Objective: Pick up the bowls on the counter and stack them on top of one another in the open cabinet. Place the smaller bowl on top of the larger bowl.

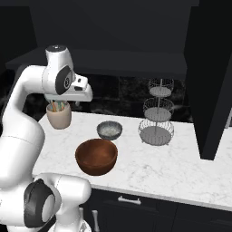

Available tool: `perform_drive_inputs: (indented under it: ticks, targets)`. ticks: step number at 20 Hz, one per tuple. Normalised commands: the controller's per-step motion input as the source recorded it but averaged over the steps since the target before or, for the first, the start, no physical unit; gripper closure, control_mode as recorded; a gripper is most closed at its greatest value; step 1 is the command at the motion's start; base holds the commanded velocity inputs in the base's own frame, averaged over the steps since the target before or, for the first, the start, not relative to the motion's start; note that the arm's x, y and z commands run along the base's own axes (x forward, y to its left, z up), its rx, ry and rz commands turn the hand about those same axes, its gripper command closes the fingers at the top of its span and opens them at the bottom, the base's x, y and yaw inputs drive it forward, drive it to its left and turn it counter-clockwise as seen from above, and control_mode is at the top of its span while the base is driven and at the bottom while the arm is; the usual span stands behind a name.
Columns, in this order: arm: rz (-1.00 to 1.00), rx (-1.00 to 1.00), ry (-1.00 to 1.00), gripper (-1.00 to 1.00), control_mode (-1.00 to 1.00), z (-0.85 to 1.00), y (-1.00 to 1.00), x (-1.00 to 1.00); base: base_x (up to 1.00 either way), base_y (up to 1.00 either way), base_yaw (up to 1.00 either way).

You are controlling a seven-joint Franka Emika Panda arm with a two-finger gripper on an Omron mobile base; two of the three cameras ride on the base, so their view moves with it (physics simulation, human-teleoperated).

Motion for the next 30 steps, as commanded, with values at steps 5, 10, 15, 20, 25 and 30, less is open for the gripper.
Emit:
perform_drive_inputs:
  ticks: [5,10,15,20,25,30]
  targets:
    - [0.0,-0.02,0.0,-1.0,-1.0,-0.25,-0.04,0.03,0.0,0.0,0.0]
    - [0.0,-0.08,-0.34,-1.0,-1.0,-0.96,-0.02,0.0,0.0,0.0,0.0]
    - [-0.01,-0.04,-0.2,-1.0,-1.0,-0.89,-0.03,0.46,0.0,0.0,0.0]
    - [0.0,-0.01,0.01,-1.0,-1.0,-0.48,0.0,0.92,0.0,0.0,0.0]
    - [-0.03,0.0,0.1,-1.0,-1.0,-0.25,-0.07,0.95,0.0,0.0,0.0]
    - [-0.03,0.0,0.2,-1.0,-1.0,-0.08,-0.07,0.79,0.0,0.0,0.0]
